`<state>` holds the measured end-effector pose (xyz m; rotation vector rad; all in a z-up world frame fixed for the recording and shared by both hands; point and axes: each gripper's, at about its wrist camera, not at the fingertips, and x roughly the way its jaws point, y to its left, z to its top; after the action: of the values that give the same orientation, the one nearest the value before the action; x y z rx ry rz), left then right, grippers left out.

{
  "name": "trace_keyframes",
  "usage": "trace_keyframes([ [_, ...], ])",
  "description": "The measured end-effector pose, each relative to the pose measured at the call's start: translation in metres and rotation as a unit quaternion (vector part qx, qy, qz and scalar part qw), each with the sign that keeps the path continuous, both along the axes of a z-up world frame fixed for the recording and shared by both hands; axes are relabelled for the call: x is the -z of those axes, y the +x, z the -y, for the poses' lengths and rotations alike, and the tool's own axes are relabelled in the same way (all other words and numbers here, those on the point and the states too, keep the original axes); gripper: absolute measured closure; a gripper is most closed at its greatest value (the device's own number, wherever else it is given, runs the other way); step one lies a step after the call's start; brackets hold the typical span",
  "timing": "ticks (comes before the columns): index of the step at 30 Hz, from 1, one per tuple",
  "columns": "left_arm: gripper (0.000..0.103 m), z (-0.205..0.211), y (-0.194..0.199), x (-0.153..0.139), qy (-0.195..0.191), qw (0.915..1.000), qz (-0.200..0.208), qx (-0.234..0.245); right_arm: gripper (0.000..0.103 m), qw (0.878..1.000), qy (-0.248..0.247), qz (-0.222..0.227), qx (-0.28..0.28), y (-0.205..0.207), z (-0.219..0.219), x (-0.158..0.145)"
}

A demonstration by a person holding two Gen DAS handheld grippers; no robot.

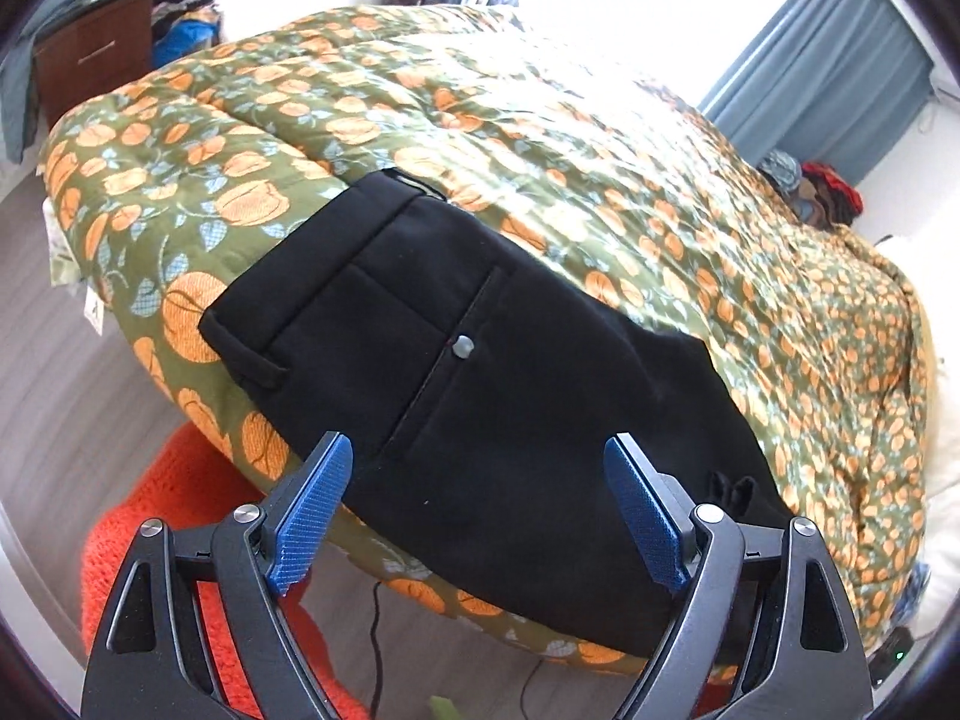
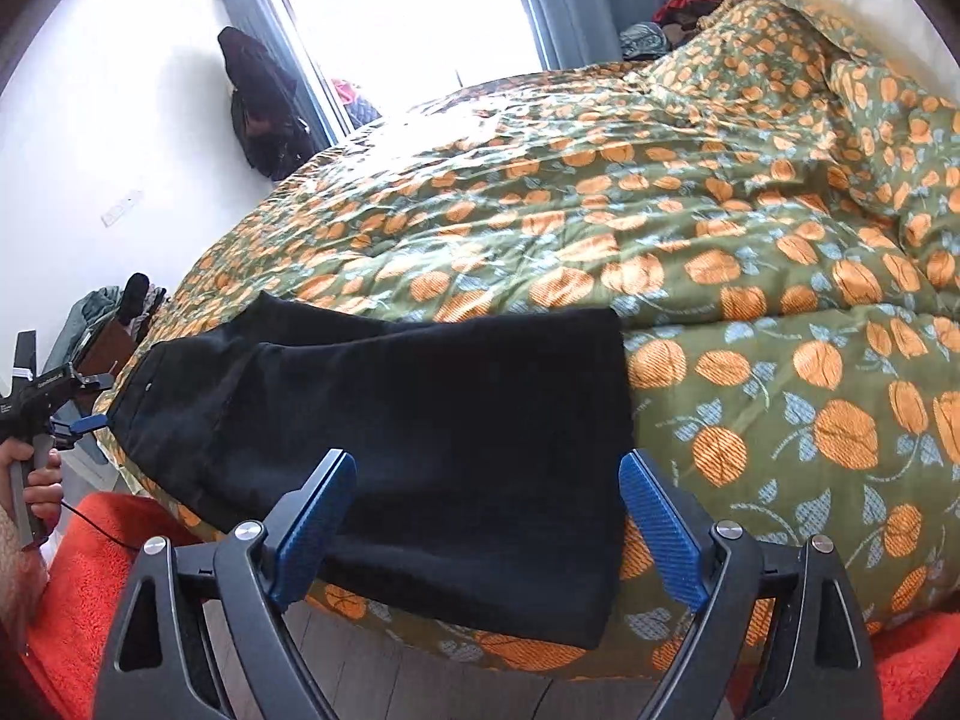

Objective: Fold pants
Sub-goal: 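Move the open left gripper to the waistband end of the pants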

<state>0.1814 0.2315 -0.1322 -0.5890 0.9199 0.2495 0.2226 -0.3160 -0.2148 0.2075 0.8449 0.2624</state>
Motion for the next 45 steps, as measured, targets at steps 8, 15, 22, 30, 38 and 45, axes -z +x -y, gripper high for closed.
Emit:
trace_keyframes([
  [8,0.016,0.016,0.0,0.002,0.015,0.9995,-0.016,0.02,0.014,1.0,0.006,0.007,-0.005,0.005,0.003,0.004],
  [15,0.016,0.025,0.004,-0.002,0.022,0.999,-0.024,0.031,0.014,1.0,0.007,0.006,-0.013,0.005,0.0,0.006],
  [22,0.016,-0.044,-0.017,-0.031,-0.073,0.9934,0.036,-0.081,0.014,1.0,0.028,0.013,0.002,0.004,0.011,0.002],
  [30,0.018,-0.097,-0.04,0.0,-0.115,0.981,0.01,-0.155,0.014,0.999,0.036,0.002,0.009,0.006,0.015,0.007],
  [38,0.063,-0.098,-0.022,0.027,-0.073,0.9852,-0.011,-0.155,0.014,1.0,0.015,0.001,-0.012,0.002,0.002,0.009],
  [45,0.092,-0.093,-0.005,0.01,-0.054,0.9932,0.022,-0.1,0.014,1.0,0.015,-0.003,-0.01,0.002,0.003,0.011],
])
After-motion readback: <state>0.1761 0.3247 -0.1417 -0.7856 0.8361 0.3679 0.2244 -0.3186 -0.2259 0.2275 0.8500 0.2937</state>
